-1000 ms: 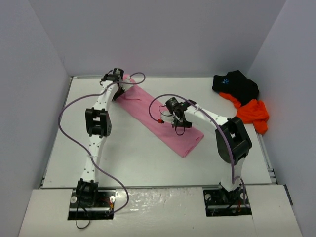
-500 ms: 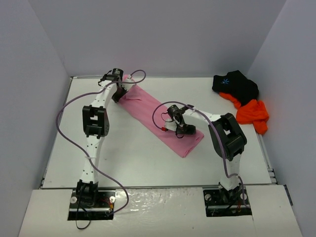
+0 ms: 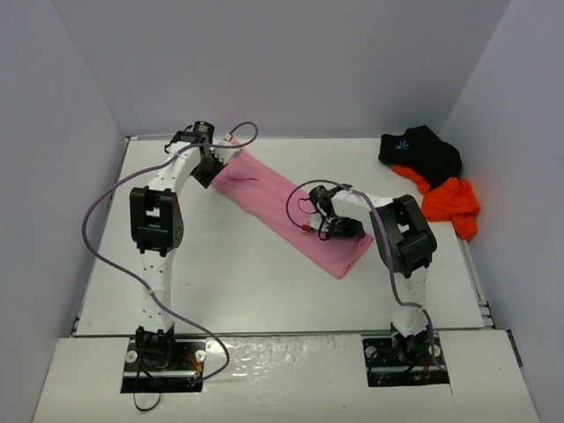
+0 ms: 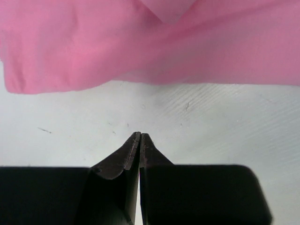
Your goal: Fold and stack the t-shirts
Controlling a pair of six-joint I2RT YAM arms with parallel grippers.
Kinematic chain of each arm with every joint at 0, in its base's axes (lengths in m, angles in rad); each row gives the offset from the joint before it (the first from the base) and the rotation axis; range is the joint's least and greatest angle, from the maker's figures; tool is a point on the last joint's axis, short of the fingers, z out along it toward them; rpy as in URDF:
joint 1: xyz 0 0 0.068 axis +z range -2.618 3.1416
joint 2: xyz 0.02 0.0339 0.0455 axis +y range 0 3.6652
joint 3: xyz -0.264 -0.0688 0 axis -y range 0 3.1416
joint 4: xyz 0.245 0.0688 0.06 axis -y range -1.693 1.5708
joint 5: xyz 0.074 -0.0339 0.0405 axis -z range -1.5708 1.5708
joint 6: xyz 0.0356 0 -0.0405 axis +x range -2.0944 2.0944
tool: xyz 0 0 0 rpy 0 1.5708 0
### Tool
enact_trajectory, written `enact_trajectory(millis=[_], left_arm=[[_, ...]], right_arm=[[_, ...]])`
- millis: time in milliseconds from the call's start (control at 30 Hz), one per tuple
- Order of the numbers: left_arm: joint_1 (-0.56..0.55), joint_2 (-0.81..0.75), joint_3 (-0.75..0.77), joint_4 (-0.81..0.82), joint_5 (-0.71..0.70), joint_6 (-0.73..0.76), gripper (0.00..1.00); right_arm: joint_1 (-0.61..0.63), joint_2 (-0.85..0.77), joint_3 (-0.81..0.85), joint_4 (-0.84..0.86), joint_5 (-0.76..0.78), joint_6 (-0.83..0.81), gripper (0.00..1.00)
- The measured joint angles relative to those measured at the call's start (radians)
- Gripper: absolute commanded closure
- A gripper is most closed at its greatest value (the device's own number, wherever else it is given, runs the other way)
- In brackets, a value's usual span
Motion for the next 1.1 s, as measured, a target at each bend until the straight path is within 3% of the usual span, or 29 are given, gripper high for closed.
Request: enact_trajectory(millis=[133,267,500,700,800,1033,1100], left_arm=[[0.013,-0.068,-0.04,0.0,0.001,-0.002,1.0],[0.047,-0.112,-0.04,-0.003,0.001,-0.01,1.0],[0.085,-0.144,-0.064,-0.002,-0.001,-0.028,1.0],[0.084,-0.19,-0.13,-0.011,0.0,-0.028,1.0],[0.085,-0.21,-0.137,-0.007,0.001,-0.029,1.0],[0.086,-0.249,-0.144,-0.002,0.009,-0.035,0.96],[0.087,-0.259,-0.149,0.002,0.009,-0.042,0.82]], right_arm=[[0.053,-0.041,-0.058,-0.029,-0.021,0.0,1.0],[0.209,-0.113,-0.133,-0.104,-0.092,0.0,1.0],[0.435,-0.137,-0.085,-0.197,-0.247,0.028,1.0],[0.554,-0.138,-0.076,-0.221,-0.264,0.074,1.0],[0.556,-0.144,-0.066,-0.22,-0.232,0.086,1.0],[0.413,-0.198,0.016,-0.198,-0.154,0.084,1.0],[0.384,-0.203,0.02,-0.192,-0.138,0.082,1.0]])
